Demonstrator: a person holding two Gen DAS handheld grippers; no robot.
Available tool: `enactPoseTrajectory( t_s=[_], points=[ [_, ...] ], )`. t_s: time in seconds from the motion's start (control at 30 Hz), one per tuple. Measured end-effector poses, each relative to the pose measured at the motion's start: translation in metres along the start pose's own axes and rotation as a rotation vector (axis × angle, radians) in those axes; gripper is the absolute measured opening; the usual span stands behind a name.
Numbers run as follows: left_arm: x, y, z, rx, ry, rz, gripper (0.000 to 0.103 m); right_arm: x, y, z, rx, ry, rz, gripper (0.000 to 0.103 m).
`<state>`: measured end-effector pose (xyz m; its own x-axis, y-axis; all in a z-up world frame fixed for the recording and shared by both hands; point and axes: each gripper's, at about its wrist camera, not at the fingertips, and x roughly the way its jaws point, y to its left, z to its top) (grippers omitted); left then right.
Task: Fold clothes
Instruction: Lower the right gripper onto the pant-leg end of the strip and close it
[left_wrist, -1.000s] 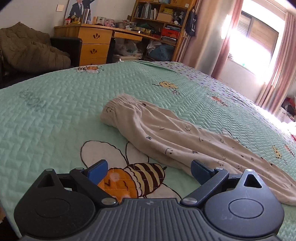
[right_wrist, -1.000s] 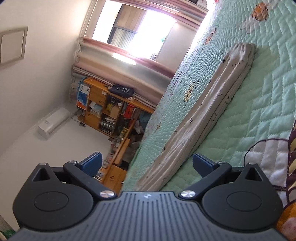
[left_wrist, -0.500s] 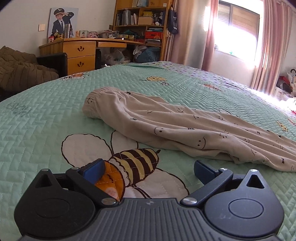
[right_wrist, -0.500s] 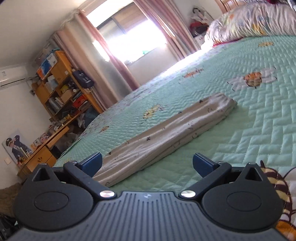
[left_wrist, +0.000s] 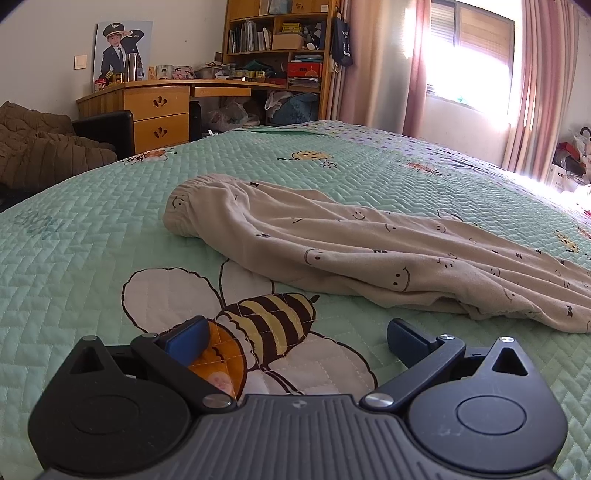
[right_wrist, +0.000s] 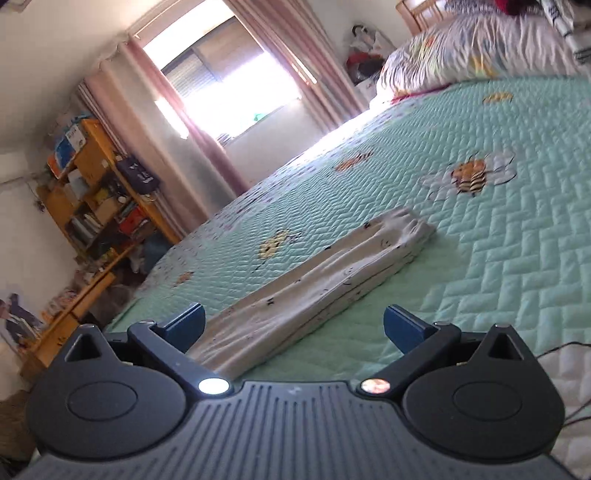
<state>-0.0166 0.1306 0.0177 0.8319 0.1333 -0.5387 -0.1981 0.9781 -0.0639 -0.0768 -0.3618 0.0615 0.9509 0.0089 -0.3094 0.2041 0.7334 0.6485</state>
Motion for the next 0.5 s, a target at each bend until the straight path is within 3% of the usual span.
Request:
enactPoseTrajectory(
  t_s=[0.13, 0.2, 0.23, 0.3, 0.5],
  points=[
    [0.000, 0.000, 0.000, 0.001, -0.001, 0.001, 0.102, 0.027, -0.048, 0.027, 0.333, 0.029, 0.111, 0.102],
    [0.000, -0.001, 0.000, 0.005, 0.000, 0.003, 0.102, 0.042, -0.071, 0.037, 0.458, 0.047, 0.103, 0.097],
    [0.001, -0.001, 0.000, 0.006, 0.001, 0.004, 0.102, 0.049, -0.080, 0.041, 0.482, 0.059, 0.104, 0.085],
    [0.002, -0.002, 0.000, 0.009, 0.003, 0.005, 0.102, 0.063, -0.094, 0.047, 0.515, 0.099, 0.098, 0.072],
    [0.002, -0.003, 0.000, 0.012, 0.005, 0.009, 0.102, 0.061, -0.087, 0.046, 0.534, 0.129, 0.035, 0.069]
  ],
)
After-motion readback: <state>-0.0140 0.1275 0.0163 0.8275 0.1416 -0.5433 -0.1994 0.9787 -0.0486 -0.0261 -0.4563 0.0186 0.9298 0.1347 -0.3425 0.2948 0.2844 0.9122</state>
